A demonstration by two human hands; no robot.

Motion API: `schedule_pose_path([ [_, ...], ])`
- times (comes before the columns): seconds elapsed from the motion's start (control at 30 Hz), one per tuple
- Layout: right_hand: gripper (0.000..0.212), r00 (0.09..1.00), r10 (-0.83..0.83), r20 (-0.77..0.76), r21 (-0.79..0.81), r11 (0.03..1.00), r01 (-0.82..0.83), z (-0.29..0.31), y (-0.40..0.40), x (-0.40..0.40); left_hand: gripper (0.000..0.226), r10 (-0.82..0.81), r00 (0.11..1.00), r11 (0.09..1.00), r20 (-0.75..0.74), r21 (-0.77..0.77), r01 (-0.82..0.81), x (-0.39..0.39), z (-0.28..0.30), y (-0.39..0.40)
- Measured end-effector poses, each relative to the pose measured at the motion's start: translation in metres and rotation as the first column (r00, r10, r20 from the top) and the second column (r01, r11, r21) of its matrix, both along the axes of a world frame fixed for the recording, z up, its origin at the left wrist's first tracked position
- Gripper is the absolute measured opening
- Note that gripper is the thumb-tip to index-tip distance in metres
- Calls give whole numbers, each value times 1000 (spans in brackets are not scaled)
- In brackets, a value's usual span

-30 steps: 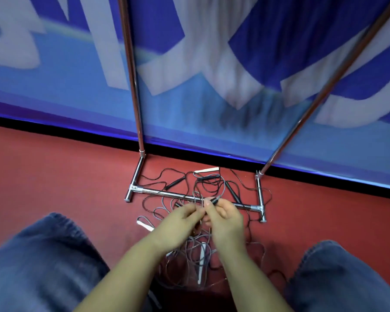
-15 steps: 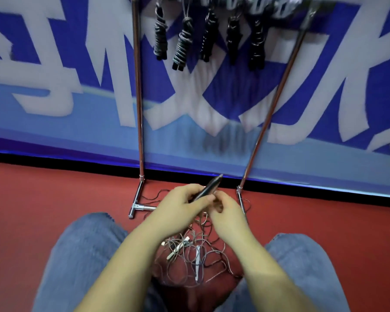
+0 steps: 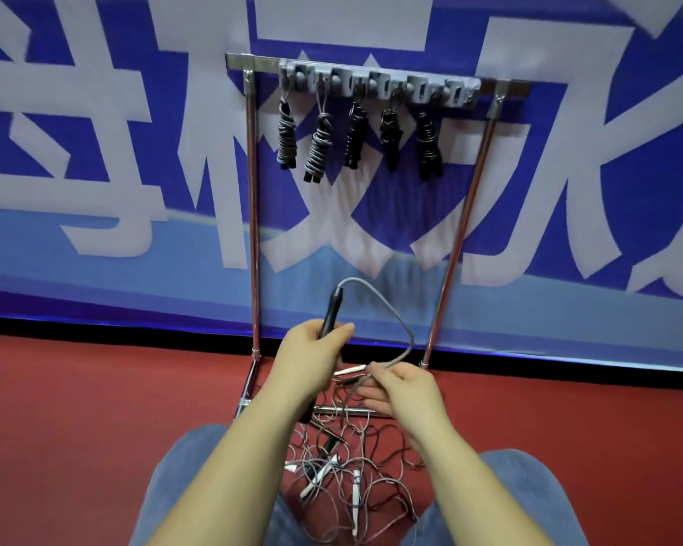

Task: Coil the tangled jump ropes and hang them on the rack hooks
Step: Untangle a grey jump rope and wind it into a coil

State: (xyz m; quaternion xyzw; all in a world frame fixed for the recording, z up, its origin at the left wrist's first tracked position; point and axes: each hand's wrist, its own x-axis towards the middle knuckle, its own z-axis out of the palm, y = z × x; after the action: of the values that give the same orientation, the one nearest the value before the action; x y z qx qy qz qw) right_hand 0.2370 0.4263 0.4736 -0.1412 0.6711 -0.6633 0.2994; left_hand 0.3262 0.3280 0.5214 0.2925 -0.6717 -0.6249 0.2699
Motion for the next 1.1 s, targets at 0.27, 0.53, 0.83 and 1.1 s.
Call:
schedule_pose_path([
  [0.27, 11, 942, -10, 334, -262, 959, 103, 32, 0, 7, 32, -201, 951, 976, 235, 131, 174, 4, -32, -4],
  [0.53, 18, 866, -161, 473, -292, 899, 327, 23, 11, -12, 26, -383, 905, 906, 185, 269, 328, 14, -36, -11],
  [0.83, 22, 889, -188, 418, -300, 895, 330, 14, 13, -22, 24, -220, 956, 973, 195, 108, 202, 8, -39, -9],
  [1.1, 19, 727, 558, -401, 563, 776, -284, -13, 6, 1, 22, 79, 995, 846, -55, 532, -38, 2, -37, -6],
])
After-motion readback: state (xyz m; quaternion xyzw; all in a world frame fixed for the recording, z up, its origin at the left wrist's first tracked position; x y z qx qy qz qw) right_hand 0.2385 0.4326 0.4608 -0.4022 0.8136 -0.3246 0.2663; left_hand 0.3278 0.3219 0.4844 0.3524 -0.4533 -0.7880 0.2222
